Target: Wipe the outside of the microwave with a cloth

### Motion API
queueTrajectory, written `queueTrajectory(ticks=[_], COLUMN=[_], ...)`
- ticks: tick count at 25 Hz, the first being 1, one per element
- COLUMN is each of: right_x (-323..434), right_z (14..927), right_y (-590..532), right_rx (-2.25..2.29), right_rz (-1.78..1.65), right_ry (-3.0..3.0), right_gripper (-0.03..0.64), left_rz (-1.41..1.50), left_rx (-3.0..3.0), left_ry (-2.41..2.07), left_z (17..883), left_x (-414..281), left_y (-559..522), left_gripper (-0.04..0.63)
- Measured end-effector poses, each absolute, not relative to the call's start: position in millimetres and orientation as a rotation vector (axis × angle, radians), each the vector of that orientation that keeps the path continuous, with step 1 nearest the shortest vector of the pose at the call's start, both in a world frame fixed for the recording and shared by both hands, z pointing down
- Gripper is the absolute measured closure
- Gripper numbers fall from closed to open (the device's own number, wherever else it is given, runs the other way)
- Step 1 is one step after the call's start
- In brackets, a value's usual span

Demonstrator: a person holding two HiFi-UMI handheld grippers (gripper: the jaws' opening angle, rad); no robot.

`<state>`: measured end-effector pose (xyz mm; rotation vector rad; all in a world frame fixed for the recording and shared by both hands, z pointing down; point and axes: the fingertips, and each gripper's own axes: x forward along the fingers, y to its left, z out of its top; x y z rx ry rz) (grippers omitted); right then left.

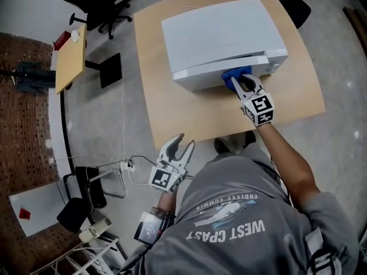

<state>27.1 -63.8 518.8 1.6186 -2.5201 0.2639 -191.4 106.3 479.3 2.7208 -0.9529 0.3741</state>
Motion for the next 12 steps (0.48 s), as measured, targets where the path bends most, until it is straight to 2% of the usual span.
queueTrajectory(ticks=[3,8,12], right_x=[-22.5,-156.8,-163.2], right_z=[526.9,542.1,542.6], right_y=[-71.2,-68.8,-80.4], right_rx=[1.637,1.154,1.13], right_rz=[0.339,0.252,0.265], right_ry=[-2.547,-2.68,-2.666], right_gripper=[0.551,0.551,0.551], left_rz=[0.4,0.44,0.444], left_rx=[2.708,2.692,2.716], left_ry=[-0.988,-0.978,-0.943], left_z=[480.5,488.7,488.6], left_x=[-209.2,-217.4,-207.6], left_y=[106.8,106.8,102.6], left_gripper=[0.42,0.42,0.42])
